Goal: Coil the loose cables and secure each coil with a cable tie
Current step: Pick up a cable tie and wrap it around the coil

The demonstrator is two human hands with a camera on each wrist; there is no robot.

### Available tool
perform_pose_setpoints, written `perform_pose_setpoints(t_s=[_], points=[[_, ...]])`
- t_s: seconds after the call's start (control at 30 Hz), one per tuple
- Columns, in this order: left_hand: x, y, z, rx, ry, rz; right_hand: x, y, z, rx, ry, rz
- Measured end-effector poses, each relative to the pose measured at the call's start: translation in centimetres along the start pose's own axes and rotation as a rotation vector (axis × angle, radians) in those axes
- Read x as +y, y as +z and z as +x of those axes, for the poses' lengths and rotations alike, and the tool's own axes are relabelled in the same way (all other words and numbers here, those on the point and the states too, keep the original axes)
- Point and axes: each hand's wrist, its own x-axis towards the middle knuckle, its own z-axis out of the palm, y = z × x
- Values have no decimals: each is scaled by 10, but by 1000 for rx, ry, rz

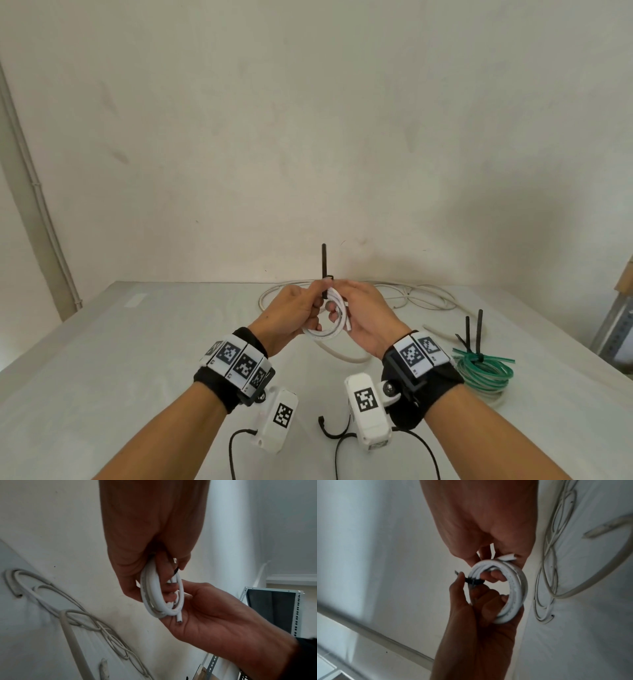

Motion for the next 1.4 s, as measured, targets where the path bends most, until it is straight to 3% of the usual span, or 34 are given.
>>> perform_pose_setpoints(t_s=[0.2,0.33,0.47,0.6,0.83,1.07,1.4], points=[[-2,8,7,134,38,66,9,12,2,156,-114,-220],[0,21,0,162,52,-118,10,14,6,306,-137,-298],[2,23,-6,53,77,-362,3,11,7,340,-114,-269],[6,21,-7,-112,62,-467,2,7,8,358,-59,-207],[3,15,-7,-219,76,-375,7,4,10,310,-48,-200],[-3,15,-8,-109,189,-268,7,9,5,350,-123,-211],[4,23,0,269,278,-147,17,11,8,332,-295,-292]])
